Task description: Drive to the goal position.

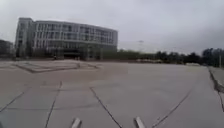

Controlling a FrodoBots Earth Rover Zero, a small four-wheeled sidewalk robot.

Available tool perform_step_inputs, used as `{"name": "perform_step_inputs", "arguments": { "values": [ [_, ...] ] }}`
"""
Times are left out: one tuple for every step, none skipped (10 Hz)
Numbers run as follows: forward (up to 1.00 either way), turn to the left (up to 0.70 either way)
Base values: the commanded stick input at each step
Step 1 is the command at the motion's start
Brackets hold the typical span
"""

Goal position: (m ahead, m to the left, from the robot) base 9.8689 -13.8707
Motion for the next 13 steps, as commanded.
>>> {"name": "perform_step_inputs", "arguments": {
  "values": [
    [1.00, -0.34],
    [1.00, -0.17],
    [1.00, 0.06],
    [1.00, 0.06],
    [1.00, -0.12],
    [1.00, -0.34],
    [1.00, -0.34],
    [1.00, -0.34],
    [1.00, -0.34],
    [1.00, -0.34],
    [1.00, -0.34],
    [1.00, -0.34],
    [1.00, -0.34]
  ]
}}
